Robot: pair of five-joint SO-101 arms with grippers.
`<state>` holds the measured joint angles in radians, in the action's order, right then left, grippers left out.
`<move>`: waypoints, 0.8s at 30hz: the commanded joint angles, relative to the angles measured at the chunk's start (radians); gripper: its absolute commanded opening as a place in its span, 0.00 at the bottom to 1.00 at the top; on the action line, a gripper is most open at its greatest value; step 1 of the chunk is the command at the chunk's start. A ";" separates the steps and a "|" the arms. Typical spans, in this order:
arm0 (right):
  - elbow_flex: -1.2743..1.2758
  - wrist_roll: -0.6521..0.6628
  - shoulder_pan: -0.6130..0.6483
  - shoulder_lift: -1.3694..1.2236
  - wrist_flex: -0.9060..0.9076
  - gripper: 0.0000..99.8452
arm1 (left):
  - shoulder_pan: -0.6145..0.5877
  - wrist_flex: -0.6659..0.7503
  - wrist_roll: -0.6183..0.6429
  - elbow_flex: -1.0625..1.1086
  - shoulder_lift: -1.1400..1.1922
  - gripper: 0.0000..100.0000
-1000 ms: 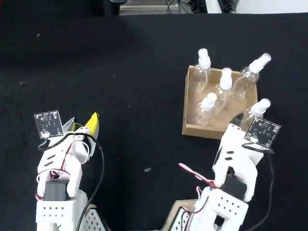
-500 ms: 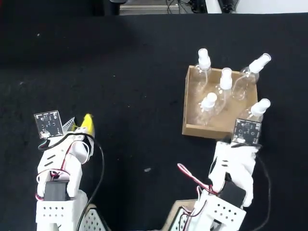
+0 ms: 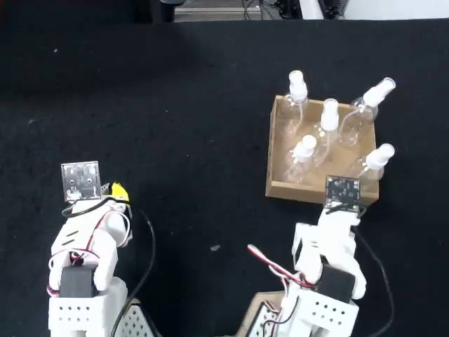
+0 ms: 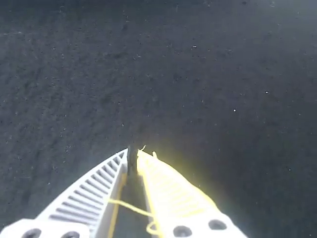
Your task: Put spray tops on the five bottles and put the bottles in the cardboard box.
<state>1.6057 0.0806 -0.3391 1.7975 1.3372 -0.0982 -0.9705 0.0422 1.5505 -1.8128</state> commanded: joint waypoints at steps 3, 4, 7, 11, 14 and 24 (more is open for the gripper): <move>-0.067 -0.077 0.146 0.097 0.018 0.01 | 0.001 0.032 -0.011 -0.024 -0.011 0.03; -0.068 -0.077 0.175 0.097 0.018 0.01 | 0.001 0.043 -0.014 -0.015 -0.011 0.03; -0.065 -0.069 0.239 0.097 0.012 0.01 | 0.008 0.083 -0.015 0.021 -0.011 0.03; 0.033 -0.069 0.259 0.097 -0.014 0.01 | 0.010 0.235 -0.015 0.085 -0.011 0.03; 0.076 -0.075 0.261 0.096 -0.032 0.01 | 0.001 0.295 -0.015 0.122 -0.011 0.03; 0.077 -0.071 0.256 0.097 -0.031 0.01 | 0.001 -0.026 -0.015 0.148 -0.008 0.03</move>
<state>1.6763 0.0115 -0.0936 1.7975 1.3218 -0.0982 -0.8615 0.0330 1.6747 -1.8159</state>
